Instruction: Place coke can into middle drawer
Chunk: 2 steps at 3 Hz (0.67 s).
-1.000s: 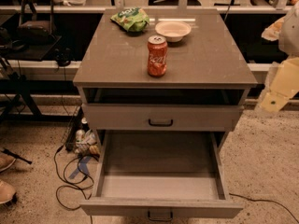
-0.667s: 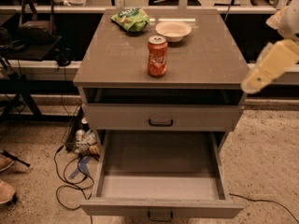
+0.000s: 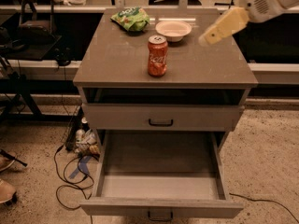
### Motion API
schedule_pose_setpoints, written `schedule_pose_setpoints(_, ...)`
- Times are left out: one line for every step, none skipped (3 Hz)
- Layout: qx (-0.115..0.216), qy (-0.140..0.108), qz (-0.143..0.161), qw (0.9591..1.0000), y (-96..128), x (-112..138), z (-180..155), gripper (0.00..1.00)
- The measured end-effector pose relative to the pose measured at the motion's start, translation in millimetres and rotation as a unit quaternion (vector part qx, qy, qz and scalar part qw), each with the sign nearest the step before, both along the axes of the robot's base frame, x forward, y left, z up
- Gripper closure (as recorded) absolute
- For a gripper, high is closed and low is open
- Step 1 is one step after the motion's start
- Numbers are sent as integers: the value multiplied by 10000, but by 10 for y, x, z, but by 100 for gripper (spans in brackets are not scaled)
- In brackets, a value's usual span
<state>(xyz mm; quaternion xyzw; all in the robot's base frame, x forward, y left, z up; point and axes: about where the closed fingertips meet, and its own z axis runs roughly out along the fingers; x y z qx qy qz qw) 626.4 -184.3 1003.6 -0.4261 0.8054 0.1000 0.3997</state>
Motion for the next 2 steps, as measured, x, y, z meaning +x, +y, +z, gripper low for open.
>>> schedule_pose_setpoints(177,-50,36,9998,86,187,4,0)
schedule_pose_setpoints(387,24,-20,9992,249,248,-157,0)
